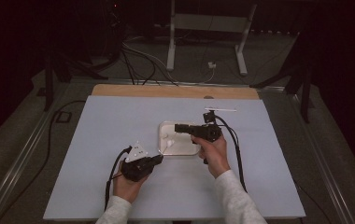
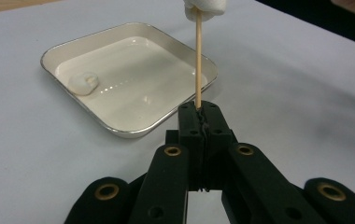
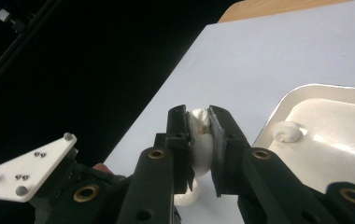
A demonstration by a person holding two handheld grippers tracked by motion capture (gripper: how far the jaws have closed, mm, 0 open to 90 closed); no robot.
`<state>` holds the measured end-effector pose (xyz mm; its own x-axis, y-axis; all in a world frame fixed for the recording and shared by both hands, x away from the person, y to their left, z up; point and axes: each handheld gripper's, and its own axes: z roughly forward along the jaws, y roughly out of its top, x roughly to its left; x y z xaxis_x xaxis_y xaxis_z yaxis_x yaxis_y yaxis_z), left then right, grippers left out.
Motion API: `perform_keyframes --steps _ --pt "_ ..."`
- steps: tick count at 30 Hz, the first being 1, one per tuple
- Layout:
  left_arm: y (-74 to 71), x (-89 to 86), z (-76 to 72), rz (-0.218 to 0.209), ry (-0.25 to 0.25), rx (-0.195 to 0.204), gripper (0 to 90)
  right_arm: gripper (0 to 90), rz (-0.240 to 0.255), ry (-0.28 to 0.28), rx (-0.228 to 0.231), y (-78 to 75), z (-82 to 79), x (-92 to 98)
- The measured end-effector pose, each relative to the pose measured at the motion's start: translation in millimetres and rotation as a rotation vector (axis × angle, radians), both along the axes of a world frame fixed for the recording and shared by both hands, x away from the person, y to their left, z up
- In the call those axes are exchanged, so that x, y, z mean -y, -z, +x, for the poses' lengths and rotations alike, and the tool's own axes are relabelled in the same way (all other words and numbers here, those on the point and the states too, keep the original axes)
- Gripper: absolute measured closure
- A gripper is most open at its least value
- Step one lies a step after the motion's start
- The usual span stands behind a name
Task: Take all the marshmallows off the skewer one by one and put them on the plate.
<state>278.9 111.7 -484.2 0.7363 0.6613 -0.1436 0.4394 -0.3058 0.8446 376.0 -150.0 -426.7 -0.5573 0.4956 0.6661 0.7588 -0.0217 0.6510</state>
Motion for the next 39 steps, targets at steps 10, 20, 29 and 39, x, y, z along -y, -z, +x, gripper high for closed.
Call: perform_keyframes --steps 10,20,29,39 --pt "4.5 -0.8 -1.1 0.105 -0.001 -0.001 90.0 80.2 0.029 0.062 0.008 -3.8 3.3 12.6" --pt "7.6 -9.8 1.0 0.013 -0.041 -0.037 90.0 80.1 0.042 0.157 0.074 -32.9 8.6 59.9" --pt "4.7 -12.6 1.2 -0.018 -0.043 -0.033 90.0 79.0 -0.051 0.134 0.07 -14.9 11.6 43.8" --pt "2.9 -12.9 1.3 -0.046 -0.04 -0.036 90.0 77.0 -0.216 0.121 0.025 26.8 18.4 17.9"
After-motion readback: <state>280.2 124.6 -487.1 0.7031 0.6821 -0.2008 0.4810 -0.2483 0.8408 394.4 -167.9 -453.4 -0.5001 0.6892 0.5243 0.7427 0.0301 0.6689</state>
